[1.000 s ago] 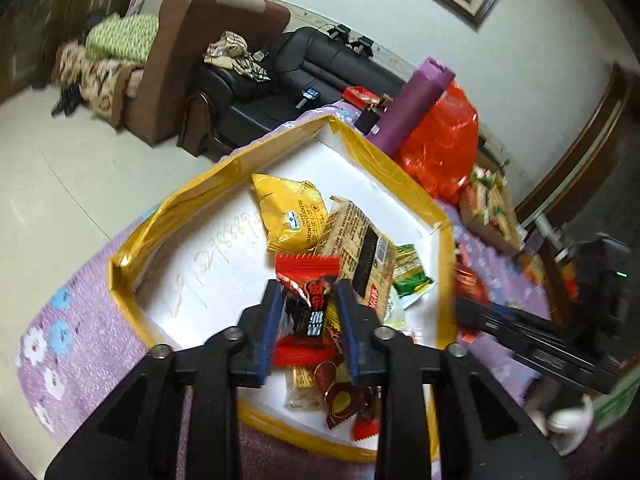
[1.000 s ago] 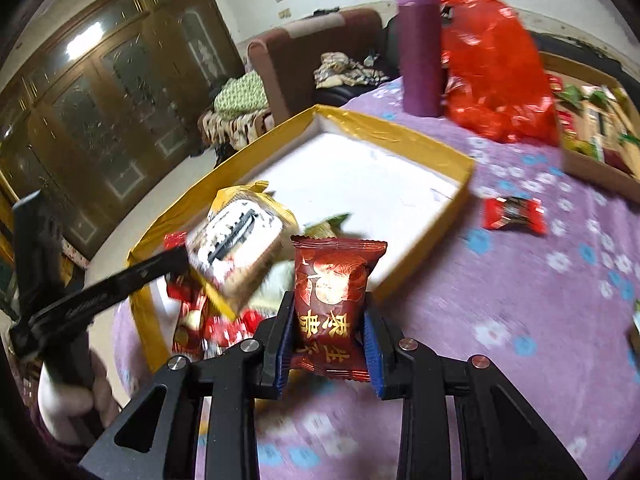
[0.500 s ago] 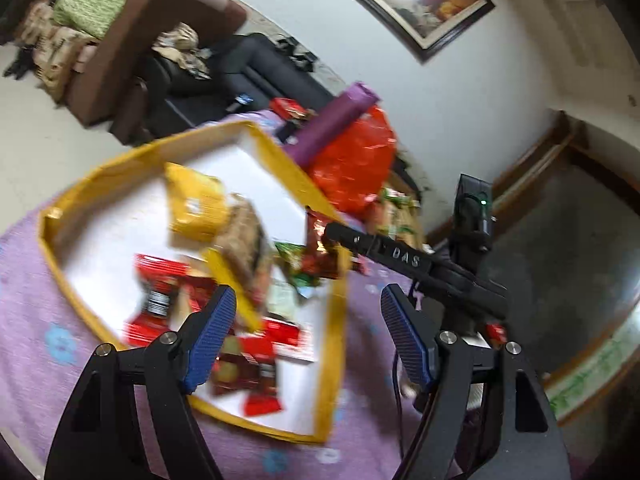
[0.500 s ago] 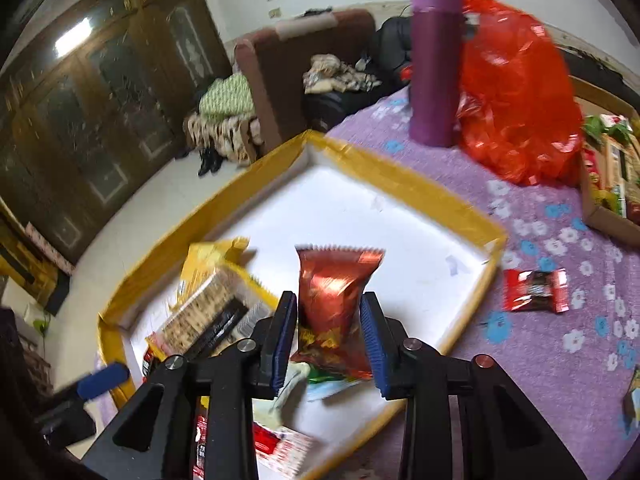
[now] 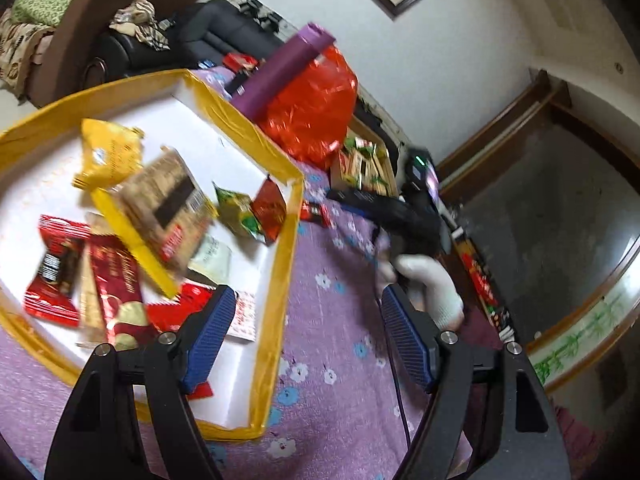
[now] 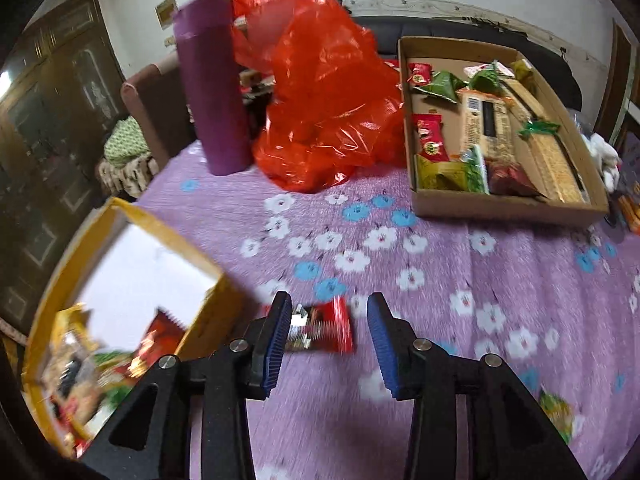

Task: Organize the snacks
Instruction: 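Grasp another red chocolate candy with the left gripper while the right gripper grasps a green packet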

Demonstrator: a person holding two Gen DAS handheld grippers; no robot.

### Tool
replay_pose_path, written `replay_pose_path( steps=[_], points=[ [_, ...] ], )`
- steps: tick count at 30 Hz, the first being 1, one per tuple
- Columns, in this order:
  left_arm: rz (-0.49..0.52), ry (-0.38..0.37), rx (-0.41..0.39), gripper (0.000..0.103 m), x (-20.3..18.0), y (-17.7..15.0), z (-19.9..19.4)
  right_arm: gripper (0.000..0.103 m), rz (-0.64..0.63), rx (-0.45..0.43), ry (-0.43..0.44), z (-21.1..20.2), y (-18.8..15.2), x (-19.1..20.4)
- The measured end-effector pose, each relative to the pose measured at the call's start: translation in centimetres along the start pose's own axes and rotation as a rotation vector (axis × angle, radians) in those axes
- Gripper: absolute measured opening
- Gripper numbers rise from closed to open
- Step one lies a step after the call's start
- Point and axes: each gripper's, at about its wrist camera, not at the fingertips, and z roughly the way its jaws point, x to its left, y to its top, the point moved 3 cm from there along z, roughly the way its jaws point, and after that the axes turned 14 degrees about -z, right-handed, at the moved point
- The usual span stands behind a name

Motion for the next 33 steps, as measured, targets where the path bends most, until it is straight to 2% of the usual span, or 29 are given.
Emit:
replay_pose_path(
  steps=[5, 7, 8, 10, 15, 17, 19, 20, 22, 24, 26, 28, 33],
  points=[
    [0.024, 0.011, 0.020, 0.076, -0.9, -0.7, 0.6, 0.038, -0.028, 0.051, -0.039, 3.9, 1.2, 0.7],
    [0.031, 0.017, 0.022, 0.076, -1.0, -0.8, 0.7, 0.032, -0.060, 0.087, -0.030, 4.6, 0.8, 1.1],
    [0.032, 0.020, 0.025, 0.076, -1.0, -0.8, 0.8, 0.029, -0.105, 0.085, -0.057, 4.3, 0.2, 1.5],
    [0.030, 0.018, 0.031, 0.076, -0.9, -0.9, 0.9, 0.023, -0.169, 0.095, -0.057, 3.4, -0.9, 2.2],
    [0.040, 0.016, 0.044, 0.076, -1.4, -1.3, 1.3, 0.024, -0.253, 0.152, 0.040, -1.2, -6.7, 2.4],
    [0.049, 0.018, 0.054, 0.076, -1.7, -1.7, 1.4, 0.024, -0.218, 0.169, 0.119, -3.6, -9.5, 1.1],
    [0.062, 0.022, 0.067, 0.076, -2.1, -2.1, 1.7, 0.024, -0.151, 0.136, 0.171, -6.1, -10.7, -0.8],
    [0.072, 0.027, 0.077, 0.076, -2.5, -2.4, 2.0, 0.025, -0.098, 0.095, 0.173, -7.8, -11.2, -2.3],
    [0.086, 0.036, 0.095, 0.076, -3.0, -2.9, 2.6, 0.032, 0.021, 0.016, 0.137, -10.7, -12.1, -6.4],
    [0.112, 0.048, 0.121, 0.076, -4.0, -3.8, 3.5, 0.052, 0.101, -0.028, 0.068, -12.0, -12.9, -9.8],
    [0.141, 0.067, 0.138, 0.076, -4.9, -4.6, 4.2, 0.054, 0.183, -0.043, 0.030, -12.2, -13.7, -13.0],
    [0.171, 0.091, 0.159, 0.076, -5.7, -5.5, 5.1, 0.055, 0.221, -0.054, 0.035, -11.7, -14.1, -14.4],
    [0.239, 0.152, 0.193, 0.076, -7.4, -7.2, 6.4, 0.060, 0.190, -0.047, 0.041, -8.6, -13.2, -14.7]
  ],
)
